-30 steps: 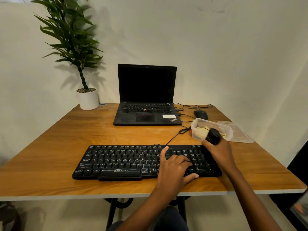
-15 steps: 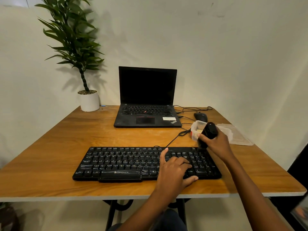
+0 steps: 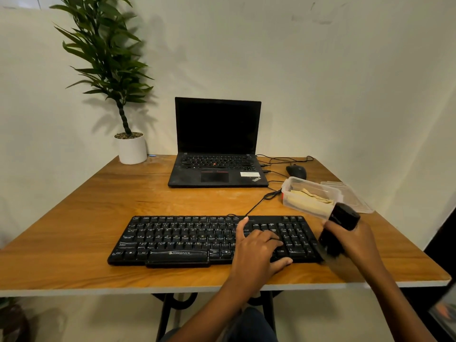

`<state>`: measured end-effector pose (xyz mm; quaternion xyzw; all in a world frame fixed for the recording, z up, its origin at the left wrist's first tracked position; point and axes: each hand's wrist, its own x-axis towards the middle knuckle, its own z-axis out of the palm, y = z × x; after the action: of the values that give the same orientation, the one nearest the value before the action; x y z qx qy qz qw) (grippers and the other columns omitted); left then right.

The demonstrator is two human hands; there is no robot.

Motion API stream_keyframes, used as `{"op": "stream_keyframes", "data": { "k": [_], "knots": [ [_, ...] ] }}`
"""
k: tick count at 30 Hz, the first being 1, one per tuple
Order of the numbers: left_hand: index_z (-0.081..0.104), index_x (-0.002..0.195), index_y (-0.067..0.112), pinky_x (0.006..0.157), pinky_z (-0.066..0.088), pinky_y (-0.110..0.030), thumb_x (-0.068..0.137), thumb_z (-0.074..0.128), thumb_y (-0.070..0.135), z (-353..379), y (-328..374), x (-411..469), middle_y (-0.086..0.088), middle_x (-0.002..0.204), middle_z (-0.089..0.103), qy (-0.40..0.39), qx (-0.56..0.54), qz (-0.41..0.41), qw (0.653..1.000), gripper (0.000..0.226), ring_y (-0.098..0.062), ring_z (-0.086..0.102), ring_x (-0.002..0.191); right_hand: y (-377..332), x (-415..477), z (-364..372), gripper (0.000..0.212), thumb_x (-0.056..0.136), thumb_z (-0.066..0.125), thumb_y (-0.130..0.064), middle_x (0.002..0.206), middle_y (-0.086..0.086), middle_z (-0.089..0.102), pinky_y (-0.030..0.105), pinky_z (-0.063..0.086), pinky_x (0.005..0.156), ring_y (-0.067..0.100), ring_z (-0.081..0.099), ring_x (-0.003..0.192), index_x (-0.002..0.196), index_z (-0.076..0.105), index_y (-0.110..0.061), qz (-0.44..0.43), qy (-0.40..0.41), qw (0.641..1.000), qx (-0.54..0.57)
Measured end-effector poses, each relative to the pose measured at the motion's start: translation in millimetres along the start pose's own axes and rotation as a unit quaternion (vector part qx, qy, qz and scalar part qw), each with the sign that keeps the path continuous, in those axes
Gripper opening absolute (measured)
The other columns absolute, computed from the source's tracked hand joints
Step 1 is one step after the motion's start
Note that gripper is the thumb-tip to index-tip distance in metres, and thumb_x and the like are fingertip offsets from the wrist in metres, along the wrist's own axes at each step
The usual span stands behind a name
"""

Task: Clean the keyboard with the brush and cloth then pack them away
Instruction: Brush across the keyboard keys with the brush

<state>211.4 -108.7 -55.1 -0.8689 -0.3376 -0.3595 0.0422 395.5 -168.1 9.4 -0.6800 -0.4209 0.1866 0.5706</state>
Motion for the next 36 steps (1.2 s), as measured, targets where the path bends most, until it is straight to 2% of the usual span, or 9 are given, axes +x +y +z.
{"op": "stream_keyframes", "data": {
  "k": [4,8,13,15,19,24,28,30,36],
  "knots": [
    [0.072,0.087,0.035,0.111,0.011,-0.042,0.077,0.043,0.066,0,0,0,0.021,0.088,0.065,-0.002,0.0,0.002,1.0,0.044,0.004,0.061,0.082,-10,35,18,0.027,0.079,0.072,-0.022,0.094,0.002,0.061,0.043,0.054,0.077,0.023,0.06,0.093,0.1,0.056,-0.02,-0.056,0.025,0.998,-0.034],
    [0.072,0.088,0.035,0.112,0.007,-0.04,0.077,0.043,0.066,1,0,-1,0.022,0.089,0.065,-0.006,0.006,0.002,1.0,0.043,0.005,0.06,0.083,-1,42,36,0.048,0.08,0.071,-0.019,0.102,-0.002,0.057,0.028,0.044,0.079,0.015,0.054,0.097,0.124,0.053,-0.011,-0.094,-0.012,0.99,-0.105],
    [0.072,0.087,0.035,0.112,0.008,-0.041,0.077,0.042,0.066,2,1,-2,0.022,0.089,0.065,-0.004,0.006,0.005,1.0,0.045,0.004,0.061,0.083,9,20,24,0.026,0.085,0.064,-0.011,0.087,-0.006,0.06,0.007,0.043,0.051,0.003,0.058,0.079,0.11,0.058,-0.01,-0.027,-0.002,1.0,0.001],
    [0.072,0.087,0.035,0.112,0.008,-0.041,0.077,0.041,0.066,2,1,-1,0.021,0.088,0.066,0.002,0.004,0.005,1.0,0.046,0.004,0.062,0.082,11,10,12,0.014,0.085,0.062,-0.007,0.085,-0.003,0.061,0.009,0.046,0.05,0.011,0.061,0.082,0.098,0.059,-0.01,-0.009,-0.006,0.999,0.042],
    [0.072,0.087,0.035,0.112,0.007,-0.041,0.077,0.04,0.067,1,1,-1,0.022,0.088,0.066,-0.001,0.007,0.003,1.0,0.047,0.004,0.062,0.082,19,-9,-8,0.025,0.081,0.064,-0.002,0.083,0.002,0.059,0.037,0.048,0.073,0.021,0.057,0.083,0.082,0.052,-0.024,0.03,-0.002,0.999,0.041],
    [0.072,0.087,0.035,0.111,0.009,-0.041,0.077,0.04,0.067,0,0,0,0.022,0.088,0.066,-0.003,0.009,0.003,1.0,0.047,0.004,0.062,0.083,6,-12,-12,0.025,0.082,0.062,0.001,0.076,0.004,0.057,0.031,0.043,0.061,0.018,0.054,0.073,0.076,0.051,-0.02,0.033,-0.014,0.999,0.017],
    [0.072,0.087,0.035,0.111,0.009,-0.042,0.077,0.041,0.067,0,0,-1,0.022,0.088,0.066,-0.002,0.006,0.0,1.0,0.046,0.004,0.062,0.083,-8,20,8,0.015,0.082,0.066,-0.009,0.089,0.007,0.062,0.032,0.048,0.068,0.023,0.058,0.087,0.091,0.057,-0.016,-0.001,0.034,0.999,0.018],
    [0.072,0.087,0.035,0.111,0.009,-0.041,0.077,0.04,0.067,0,0,0,0.022,0.087,0.066,-0.004,0.008,-0.001,1.0,0.046,0.004,0.062,0.083,-15,35,27,0.024,0.081,0.068,-0.013,0.094,0.004,0.06,0.03,0.048,0.072,0.019,0.057,0.091,0.103,0.058,-0.014,-0.021,0.02,1.0,0.007],
    [0.073,0.084,0.036,0.11,0.009,-0.041,0.076,0.04,0.067,1,0,0,0.022,0.085,0.066,0.001,0.003,-0.002,1.0,0.046,0.004,0.062,0.08,-5,51,57,0.028,0.077,0.072,-0.027,0.095,0.002,0.066,0.04,0.05,0.085,0.019,0.06,0.093,0.101,0.062,-0.017,-0.021,-0.04,0.997,-0.063]
  ]
}}
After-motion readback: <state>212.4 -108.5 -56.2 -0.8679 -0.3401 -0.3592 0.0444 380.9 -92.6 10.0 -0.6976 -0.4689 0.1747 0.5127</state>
